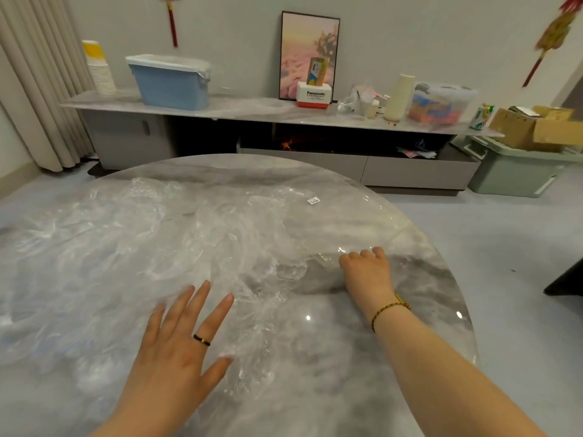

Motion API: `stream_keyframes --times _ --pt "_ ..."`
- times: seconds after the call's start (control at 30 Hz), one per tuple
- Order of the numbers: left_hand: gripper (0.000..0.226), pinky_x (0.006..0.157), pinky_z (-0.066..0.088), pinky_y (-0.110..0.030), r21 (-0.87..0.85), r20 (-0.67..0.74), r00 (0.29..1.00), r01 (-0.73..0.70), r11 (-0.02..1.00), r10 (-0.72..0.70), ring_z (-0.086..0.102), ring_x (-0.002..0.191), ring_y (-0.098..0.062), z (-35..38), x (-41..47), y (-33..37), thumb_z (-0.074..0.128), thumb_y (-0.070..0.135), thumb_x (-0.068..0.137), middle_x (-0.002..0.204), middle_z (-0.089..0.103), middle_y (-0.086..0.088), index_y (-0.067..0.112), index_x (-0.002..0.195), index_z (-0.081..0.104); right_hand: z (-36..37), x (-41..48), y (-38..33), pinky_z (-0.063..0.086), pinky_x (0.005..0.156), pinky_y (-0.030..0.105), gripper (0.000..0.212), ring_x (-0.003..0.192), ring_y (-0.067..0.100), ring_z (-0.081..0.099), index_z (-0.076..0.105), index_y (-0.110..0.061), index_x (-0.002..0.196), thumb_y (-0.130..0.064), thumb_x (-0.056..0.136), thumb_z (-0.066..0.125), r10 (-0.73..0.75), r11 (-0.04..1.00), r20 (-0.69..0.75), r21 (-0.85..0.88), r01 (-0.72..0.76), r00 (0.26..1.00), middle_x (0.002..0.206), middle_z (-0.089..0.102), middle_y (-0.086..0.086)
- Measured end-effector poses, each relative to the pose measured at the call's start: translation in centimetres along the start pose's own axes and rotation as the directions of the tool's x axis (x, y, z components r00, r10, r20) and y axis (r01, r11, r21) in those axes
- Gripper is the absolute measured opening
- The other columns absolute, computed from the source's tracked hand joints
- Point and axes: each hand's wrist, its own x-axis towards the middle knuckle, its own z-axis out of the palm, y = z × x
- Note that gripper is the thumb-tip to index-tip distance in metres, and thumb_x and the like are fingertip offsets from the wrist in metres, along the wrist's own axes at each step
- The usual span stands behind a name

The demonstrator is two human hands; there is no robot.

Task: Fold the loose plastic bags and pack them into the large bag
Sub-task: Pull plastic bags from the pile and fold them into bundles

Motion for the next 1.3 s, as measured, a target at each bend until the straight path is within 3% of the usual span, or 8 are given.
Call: stream_keyframes --times 0.1,0.27,0.33,0.47,0.6,0.73,1.17,1.3 --pt "0.063 0.113 -0.001 -0.031 -0.033 0.04 0.999 0.023 0.999 -0.022 -0.012 0.142 -0.007 -1.0 -0.2 0.5 0.002 0.06 0.092 0.138 0.034 -0.007 0.031 0.147 0.004 -0.1 -3.4 0.3 0.048 0.051 0.025 0.048 0.038 0.017 0.052 0.056 -0.016 0.044 -0.003 0.005 0.08 0.01 0.999 -0.005 0.043 -0.01 1.0 0.04 0.048 -0.002" --pt "0.061 0.113 -0.006 -0.025 -0.087 0.078 0.996 0.047 0.995 -0.04 -0.001 0.143 -0.016 -2.7 -0.8 1.4 0.015 0.053 0.092 0.135 0.036 -0.009 0.031 0.147 0.001 -0.4 -8.9 -0.8 0.027 0.039 0.011 0.049 0.026 0.014 0.041 0.034 -0.024 0.034 -0.001 0.011 0.069 -0.021 0.991 0.043 0.136 0.015 0.999 0.029 0.038 0.0" --pt "0.078 0.112 -0.007 -0.024 -0.114 0.152 0.987 0.058 0.992 -0.04 0.025 0.13 -0.027 -3.6 -1.0 2.0 0.031 0.051 0.078 0.133 0.038 -0.01 0.03 0.147 0.001 -2.4 -10.1 -1.7 0.035 0.043 0.012 0.058 0.034 0.014 0.05 0.038 -0.026 0.042 -0.004 0.008 0.078 -0.028 0.986 0.1 0.165 0.012 0.995 0.037 0.047 0.0" --pt "0.071 0.112 -0.005 -0.023 -0.158 0.214 0.977 0.054 0.986 -0.019 0.037 0.116 -0.023 -5.4 -2.4 2.9 0.034 0.05 0.072 0.13 0.042 -0.009 0.022 0.137 0.035 -4.8 -12.5 -1.9 0.036 0.08 0.03 0.036 0.107 0.024 0.053 0.028 -0.018 0.067 0.009 0.082 0.046 -0.011 0.968 0.298 0.244 -0.065 0.954 0.071 0.037 0.009" --pt "0.076 0.11 0.0 -0.024 -0.213 0.291 0.956 0.099 0.972 -0.034 0.035 0.119 -0.018 -6.0 -4.0 3.2 0.032 0.054 0.07 0.132 0.052 -0.007 0.013 0.134 0.042 -5.4 -14.4 -3.4 0.04 0.086 0.031 0.019 0.115 0.025 0.048 0.051 -0.008 0.09 0.006 0.089 0.039 -0.029 0.941 0.432 0.316 -0.121 0.901 0.096 0.047 0.016" --pt "0.098 0.106 -0.016 -0.018 -0.357 0.289 0.948 0.232 0.905 -0.129 0.006 0.14 -0.008 -6.4 -4.6 3.4 0.005 0.069 0.052 0.148 0.003 0.015 0.022 0.137 -0.007 -5.4 -15.1 -4.8 0.036 0.096 0.026 0.033 0.122 0.023 0.04 0.046 -0.006 0.126 -0.014 0.095 0.04 -0.076 0.894 0.46 0.424 -0.143 0.885 0.133 0.045 0.009" --pt "0.056 0.112 0.015 -0.024 -0.4 0.185 0.931 0.364 0.841 -0.315 0.025 0.137 -0.013 -8.1 -3.3 2.5 0.053 0.035 0.09 0.148 0.029 0.005 0.024 0.141 0.032 -7.7 -13.1 -6.2 0.025 0.093 0.009 0.036 0.123 0.012 0.037 0.049 -0.014 0.128 -0.027 0.094 0.048 0.1 0.707 0.03 0.702 -0.093 0.994 0.129 0.05 -0.003" --pt "0.06 0.111 0.021 -0.029 -0.333 0.231 0.925 0.368 0.868 -0.303 0.034 0.134 -0.02 -7.6 -3.1 2.9 0.059 0.029 0.088 0.144 0.038 -0.001 0.019 0.141 0.033 -8.1 -12.0 -9.4 0.028 0.098 0.014 0.049 0.128 0.011 0.036 0.038 -0.015 0.136 -0.028 0.091 0.055 0.095 0.427 0.18 0.881 -0.203 0.979 0.137 0.04 -0.003"
